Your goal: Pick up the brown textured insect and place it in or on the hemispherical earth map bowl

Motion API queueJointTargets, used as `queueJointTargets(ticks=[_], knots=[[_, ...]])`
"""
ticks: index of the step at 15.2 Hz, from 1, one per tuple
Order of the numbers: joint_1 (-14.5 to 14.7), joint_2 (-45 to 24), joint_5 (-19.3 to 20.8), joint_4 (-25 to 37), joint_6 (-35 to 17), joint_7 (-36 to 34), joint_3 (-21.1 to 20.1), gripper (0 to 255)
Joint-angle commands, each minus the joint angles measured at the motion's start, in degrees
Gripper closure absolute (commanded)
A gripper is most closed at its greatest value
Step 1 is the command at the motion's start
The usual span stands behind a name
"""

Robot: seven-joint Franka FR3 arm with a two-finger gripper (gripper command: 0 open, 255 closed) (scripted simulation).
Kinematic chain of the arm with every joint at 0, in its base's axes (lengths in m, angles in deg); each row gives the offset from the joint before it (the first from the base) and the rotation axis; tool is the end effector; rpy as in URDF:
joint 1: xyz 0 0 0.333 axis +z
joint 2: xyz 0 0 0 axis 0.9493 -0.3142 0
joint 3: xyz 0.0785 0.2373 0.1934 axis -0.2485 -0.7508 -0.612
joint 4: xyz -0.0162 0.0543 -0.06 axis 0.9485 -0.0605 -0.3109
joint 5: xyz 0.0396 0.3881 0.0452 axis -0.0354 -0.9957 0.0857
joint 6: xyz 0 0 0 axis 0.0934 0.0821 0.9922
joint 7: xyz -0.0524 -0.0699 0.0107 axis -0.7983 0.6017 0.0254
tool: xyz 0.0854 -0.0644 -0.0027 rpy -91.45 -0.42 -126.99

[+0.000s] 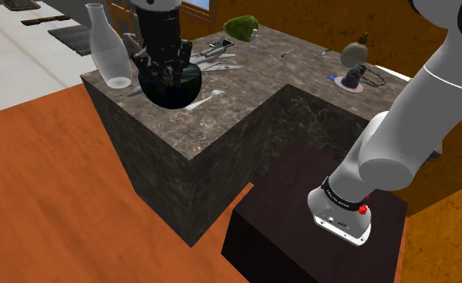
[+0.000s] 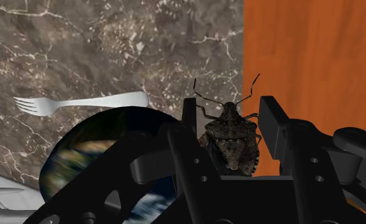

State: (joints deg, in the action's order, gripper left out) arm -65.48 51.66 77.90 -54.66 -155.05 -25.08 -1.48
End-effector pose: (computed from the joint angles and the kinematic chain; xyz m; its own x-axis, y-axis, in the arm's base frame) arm 0.4862 0.2874 0.5515 0.9999 -0.0116 -0.0056 -0.0115 -0.9998 0.0162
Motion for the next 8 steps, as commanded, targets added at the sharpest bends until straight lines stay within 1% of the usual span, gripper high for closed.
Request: queueJointTargets(ticks=[1,8], knots=[[0.1,-0.1,0.0,1.7,1.6,-0.1,-0.1,255],[0.2,-0.9,0.4,8.0,7.2,-0.3,-0.2,255]])
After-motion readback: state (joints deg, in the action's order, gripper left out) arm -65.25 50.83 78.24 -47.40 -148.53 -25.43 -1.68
